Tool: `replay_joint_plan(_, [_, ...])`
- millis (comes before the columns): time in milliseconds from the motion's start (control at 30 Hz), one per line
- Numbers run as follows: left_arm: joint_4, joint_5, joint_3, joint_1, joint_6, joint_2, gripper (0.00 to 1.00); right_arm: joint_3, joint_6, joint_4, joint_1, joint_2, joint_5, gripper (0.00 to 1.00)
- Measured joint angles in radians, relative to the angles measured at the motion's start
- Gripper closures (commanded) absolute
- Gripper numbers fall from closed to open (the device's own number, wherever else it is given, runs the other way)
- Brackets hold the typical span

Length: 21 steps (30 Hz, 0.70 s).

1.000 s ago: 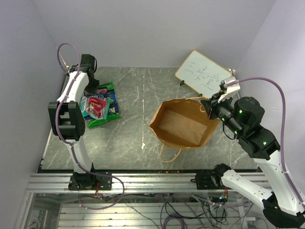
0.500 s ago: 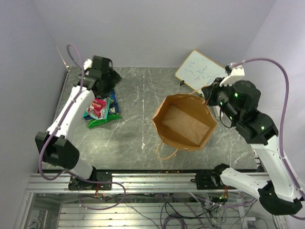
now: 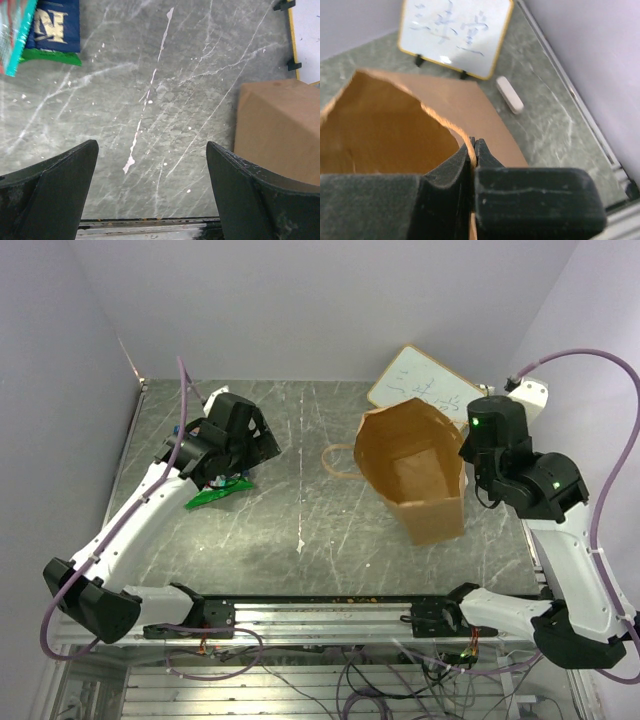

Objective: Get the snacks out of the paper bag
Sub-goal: Adjust the paper bag at the corner of the board.

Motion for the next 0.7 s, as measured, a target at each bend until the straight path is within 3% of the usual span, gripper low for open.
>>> replay_joint_plan(267, [-0.04, -0.037, 0.159, -0.026, 0.145, 0.022, 0.0, -0.124, 0.167, -0.203, -0.006, -0.018, 0.054, 1.0])
replay_joint_plan(700, [-0.043, 0.003, 0.186, -0.067, 0.196, 0.058, 0.01, -0.218, 0.232, -0.259, -0.043, -0.247, 0.158, 1.0])
